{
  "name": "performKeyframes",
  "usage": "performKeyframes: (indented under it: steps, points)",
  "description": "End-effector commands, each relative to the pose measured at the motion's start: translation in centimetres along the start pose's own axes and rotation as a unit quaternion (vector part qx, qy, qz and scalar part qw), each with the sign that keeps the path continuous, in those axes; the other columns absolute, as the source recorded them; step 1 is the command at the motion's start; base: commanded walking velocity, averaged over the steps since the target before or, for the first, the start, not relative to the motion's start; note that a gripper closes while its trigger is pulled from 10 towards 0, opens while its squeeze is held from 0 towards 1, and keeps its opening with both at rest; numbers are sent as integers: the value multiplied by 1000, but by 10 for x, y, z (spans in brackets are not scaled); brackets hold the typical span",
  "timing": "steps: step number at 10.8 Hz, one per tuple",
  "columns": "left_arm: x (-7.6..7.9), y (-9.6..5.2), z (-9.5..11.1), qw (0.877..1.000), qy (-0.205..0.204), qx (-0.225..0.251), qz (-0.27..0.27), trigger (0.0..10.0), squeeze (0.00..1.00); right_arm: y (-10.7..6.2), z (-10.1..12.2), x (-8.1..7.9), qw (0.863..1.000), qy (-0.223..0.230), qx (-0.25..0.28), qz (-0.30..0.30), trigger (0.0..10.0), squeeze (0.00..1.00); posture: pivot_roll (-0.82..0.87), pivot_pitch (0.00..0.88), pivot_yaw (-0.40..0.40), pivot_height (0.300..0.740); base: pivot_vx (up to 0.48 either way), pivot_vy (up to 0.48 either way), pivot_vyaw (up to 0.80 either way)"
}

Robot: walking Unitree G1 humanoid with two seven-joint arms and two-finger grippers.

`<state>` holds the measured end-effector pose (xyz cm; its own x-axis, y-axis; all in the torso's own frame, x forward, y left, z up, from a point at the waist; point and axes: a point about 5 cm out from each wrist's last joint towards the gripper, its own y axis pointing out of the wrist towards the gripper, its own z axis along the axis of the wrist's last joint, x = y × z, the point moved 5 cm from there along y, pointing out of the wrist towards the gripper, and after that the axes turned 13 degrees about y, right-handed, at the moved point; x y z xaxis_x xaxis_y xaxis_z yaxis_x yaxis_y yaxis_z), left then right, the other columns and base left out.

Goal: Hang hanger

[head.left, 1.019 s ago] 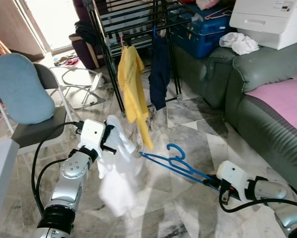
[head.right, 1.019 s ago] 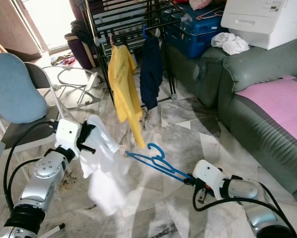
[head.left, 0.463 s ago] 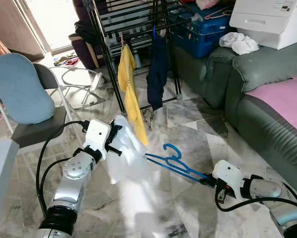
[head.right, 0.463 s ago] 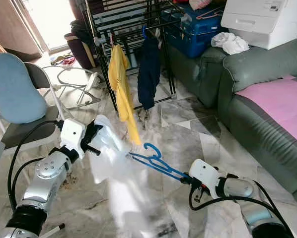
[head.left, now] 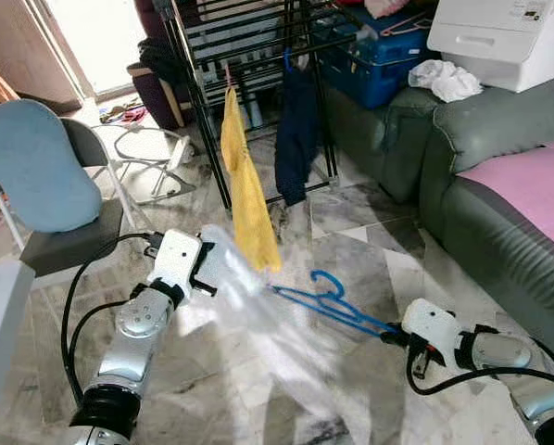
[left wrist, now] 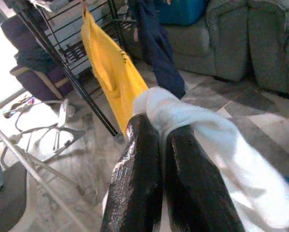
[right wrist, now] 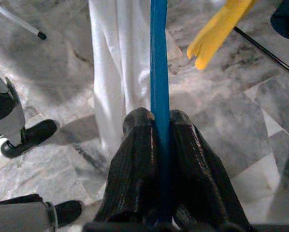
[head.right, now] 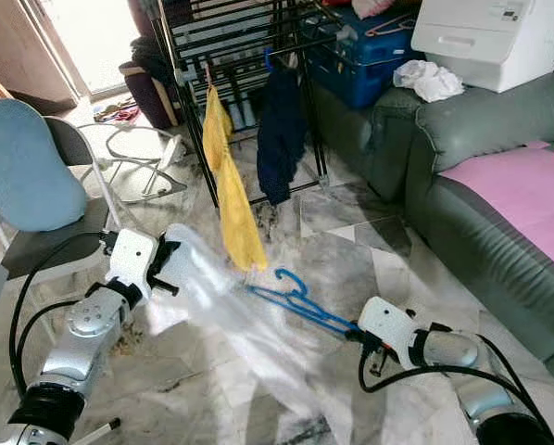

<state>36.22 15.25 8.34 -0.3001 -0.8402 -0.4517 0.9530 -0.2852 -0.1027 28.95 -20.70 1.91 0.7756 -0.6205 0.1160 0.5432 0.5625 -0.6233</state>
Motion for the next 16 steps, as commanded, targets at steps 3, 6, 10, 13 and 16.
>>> performKeyframes:
  steps: [3,6,10,13,16]
  points:
    - [-4,1,8,1000,5,14,-12,10000,0,10,10,-11,1000,-13,13,25,10000,0,-105,0,157,740,0,0,0]
    - [-1,-1,17,999,1,37,-31,10000,0,17,16,-16,999,-12,17,44,10000,0,-98,0,156,740,0,0,0]
    - [8,-5,37,995,5,82,-62,10000,0,26,20,-20,998,-8,22,51,10000,0,-86,0,158,740,0,0,0]
    - [-7,-4,17,999,33,24,-30,10000,0,18,10,-15,999,-5,14,36,10000,0,-86,0,166,740,0,0,0]
    - [-14,-2,14,999,37,11,-20,10000,0,8,5,-16,999,2,8,45,10000,0,-94,0,177,740,0,0,0]
